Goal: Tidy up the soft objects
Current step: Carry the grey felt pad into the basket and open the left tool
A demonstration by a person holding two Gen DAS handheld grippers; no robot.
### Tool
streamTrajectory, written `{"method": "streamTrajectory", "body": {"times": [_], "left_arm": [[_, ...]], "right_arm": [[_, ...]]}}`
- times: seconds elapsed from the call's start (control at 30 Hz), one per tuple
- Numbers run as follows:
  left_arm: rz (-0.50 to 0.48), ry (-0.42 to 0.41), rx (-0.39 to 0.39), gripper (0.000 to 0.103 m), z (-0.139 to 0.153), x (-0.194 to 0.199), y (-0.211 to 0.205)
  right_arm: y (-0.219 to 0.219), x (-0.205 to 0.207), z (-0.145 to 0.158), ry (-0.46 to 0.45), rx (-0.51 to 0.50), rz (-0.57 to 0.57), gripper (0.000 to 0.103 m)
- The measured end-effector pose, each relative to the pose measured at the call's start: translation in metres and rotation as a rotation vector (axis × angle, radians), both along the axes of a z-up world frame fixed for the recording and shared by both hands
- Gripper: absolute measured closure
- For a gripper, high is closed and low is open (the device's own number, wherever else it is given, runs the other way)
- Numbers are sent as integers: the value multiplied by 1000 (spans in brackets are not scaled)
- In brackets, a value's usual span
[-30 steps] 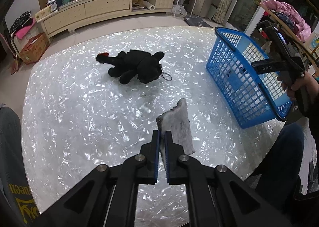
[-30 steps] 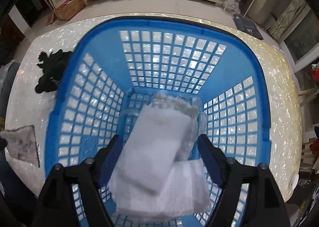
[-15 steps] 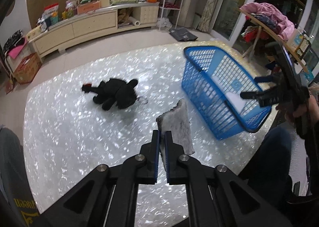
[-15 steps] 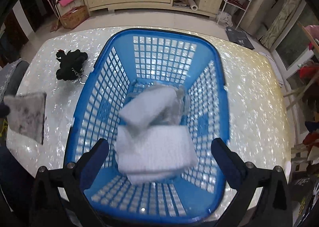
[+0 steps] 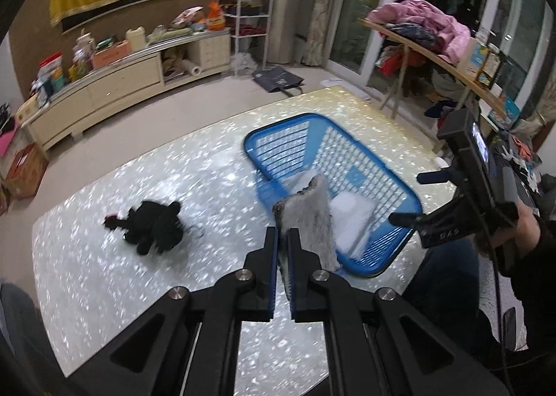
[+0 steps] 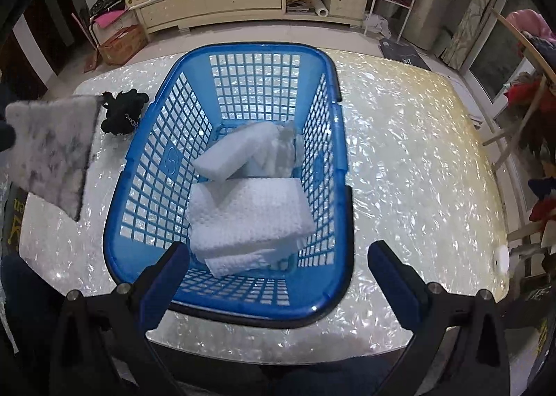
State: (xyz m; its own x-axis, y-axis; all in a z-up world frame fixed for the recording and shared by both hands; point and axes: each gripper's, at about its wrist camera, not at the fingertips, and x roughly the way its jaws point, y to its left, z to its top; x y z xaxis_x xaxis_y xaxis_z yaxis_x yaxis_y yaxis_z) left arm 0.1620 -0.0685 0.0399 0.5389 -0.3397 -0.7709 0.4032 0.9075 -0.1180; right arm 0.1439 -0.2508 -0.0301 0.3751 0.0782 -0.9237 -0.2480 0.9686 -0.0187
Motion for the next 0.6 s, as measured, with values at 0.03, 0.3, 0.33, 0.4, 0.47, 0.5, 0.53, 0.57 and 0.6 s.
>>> {"method": "streamTrajectory", "body": {"times": [0.03,0.3,0.33,0.4,0.47,0.5,0.53,0.57,0.6], "left_arm": [[-15,-3,0,99,3,2,-7],[-106,29,-6,99,-1,22,-54],[-119,37,-6,99,-3,25,-61],[-138,51,-5,99,-7,28,-71],[-155,66,-2,99,-12,32,-81],[-164,73,0,99,-15,34,-86],[-175,79,0,99,-17,36,-91],[-183,85,-1,99,-19,38,-95],[-192,91,-1,99,-21,40,-99]], "right_arm": [[-1,0,1,-2,4,-3,0],[-14,-5,4,-17,38,-24,0],[-15,-5,4,-19,42,-26,0],[-17,-6,3,-22,46,-31,0],[-20,-5,0,-22,55,-38,0],[-22,-4,-1,-22,62,-41,0],[-23,-4,-2,-24,77,-40,0],[-25,-3,-5,-23,84,-44,0],[-25,-3,-6,-23,87,-46,0]]}}
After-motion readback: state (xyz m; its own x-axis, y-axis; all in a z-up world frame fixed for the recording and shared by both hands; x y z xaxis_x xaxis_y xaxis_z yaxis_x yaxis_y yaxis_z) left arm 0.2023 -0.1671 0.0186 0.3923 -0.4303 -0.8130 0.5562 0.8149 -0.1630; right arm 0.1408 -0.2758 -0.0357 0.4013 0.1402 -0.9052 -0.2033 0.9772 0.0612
